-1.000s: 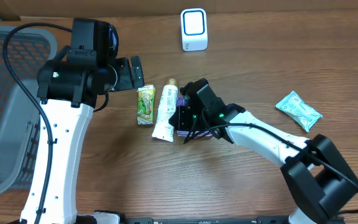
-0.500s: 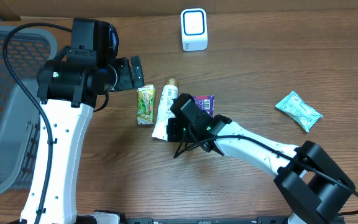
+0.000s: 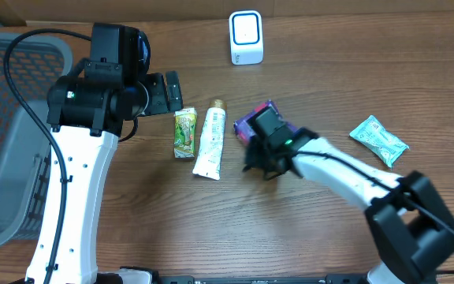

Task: Scan the item barcode
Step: 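Lift the purple bag and move it toward the right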

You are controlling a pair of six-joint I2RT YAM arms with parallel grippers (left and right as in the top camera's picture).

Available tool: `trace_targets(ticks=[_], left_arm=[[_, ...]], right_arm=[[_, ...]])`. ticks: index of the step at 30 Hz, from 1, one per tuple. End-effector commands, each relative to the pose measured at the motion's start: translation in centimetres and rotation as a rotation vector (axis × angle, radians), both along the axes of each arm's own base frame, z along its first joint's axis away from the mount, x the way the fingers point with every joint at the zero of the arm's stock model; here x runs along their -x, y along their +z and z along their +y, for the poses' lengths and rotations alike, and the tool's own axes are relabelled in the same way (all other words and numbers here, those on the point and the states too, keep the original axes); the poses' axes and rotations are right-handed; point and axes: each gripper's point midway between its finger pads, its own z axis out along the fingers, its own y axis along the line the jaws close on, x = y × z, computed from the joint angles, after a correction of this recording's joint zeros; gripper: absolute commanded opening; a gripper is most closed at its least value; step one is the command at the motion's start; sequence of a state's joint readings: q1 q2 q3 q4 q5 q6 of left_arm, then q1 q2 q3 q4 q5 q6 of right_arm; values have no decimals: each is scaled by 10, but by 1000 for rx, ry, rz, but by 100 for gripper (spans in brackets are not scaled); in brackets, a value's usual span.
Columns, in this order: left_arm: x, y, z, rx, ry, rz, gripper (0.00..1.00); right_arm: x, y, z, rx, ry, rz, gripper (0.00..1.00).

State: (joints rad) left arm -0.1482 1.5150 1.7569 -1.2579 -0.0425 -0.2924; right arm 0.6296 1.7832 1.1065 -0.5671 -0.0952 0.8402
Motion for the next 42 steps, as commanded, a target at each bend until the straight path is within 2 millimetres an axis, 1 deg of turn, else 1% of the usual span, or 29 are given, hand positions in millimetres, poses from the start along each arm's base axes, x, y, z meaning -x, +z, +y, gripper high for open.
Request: trace_targets(ticks=[1,4,6,8,9,11,12,13,15,17,19,21,23,24,28,32,34,35,36,37,39,40,42], left_arm=[[-3,5,3,-5,16,-16,99],[-3,5,3,-5,17,-16,100],[-3,5,3,-5,17,-16,100],[-3,5,3,-5,17,-16,100],[-3,5,3,-5,16,-16,100],[-3,5,3,-5,17,-16,100],[-3,5,3,-5,16,-16,100],[-3,5,3,-5,16,-16,99],[-3,5,3,-5,17,-16,100],[-3,5,3,-5,17,-16,100],[-3,5,3,-5,16,-16,100],[-3,5,3,-5,17,-16,100],[-3,5,3,-5,16,-16,100],[-3,5,3,-5,17,-16,100],[-3,5,3,-5,16,-16,100],[-3,5,3,-5,16,-16,100],[-3,5,3,-5,16,-16,100],[-3,5,3,-5,17,-16,100],[-3,5,3,-5,16,-16,100],[-3,5,3,-5,17,-16,100],[-3,5,3,-5,17,-16,100],[-3,5,3,-5,16,-16,100],[-3,5,3,-5,17,-16,100]], right_arm=[[-21,32,-35,34,-18,-93,10],[-32,29,-81,122,-109,-81,18],[-40,27,-106,144,-163,-74,19],[-50,29,-123,130,-179,-81,19],[-56,31,-128,97,-168,-86,19],[-65,37,-127,-14,-111,-104,22],[-68,42,-126,-67,-85,-115,31],[-72,47,-126,-125,-64,-127,45],[-75,52,-125,-210,-53,-129,71],[-73,51,-119,-279,-39,-102,79],[-68,44,-109,-334,-16,-56,84],[-62,32,-96,-365,10,-7,87],[-59,17,-89,-368,13,36,88],[-59,10,-85,-369,9,52,87],[-59,-13,-74,-379,-23,106,76],[-61,-22,-72,-381,-21,113,63],[-62,-23,-72,-377,-22,109,52],[-63,-24,-74,-367,-26,106,41],[-63,-24,-74,-367,-25,104,35],[-63,-24,-74,-367,-20,100,27],[-63,-23,-73,-369,-17,99,13],[-63,-21,-73,-377,-11,97,8],[-64,-16,-75,-376,-3,83,4]])
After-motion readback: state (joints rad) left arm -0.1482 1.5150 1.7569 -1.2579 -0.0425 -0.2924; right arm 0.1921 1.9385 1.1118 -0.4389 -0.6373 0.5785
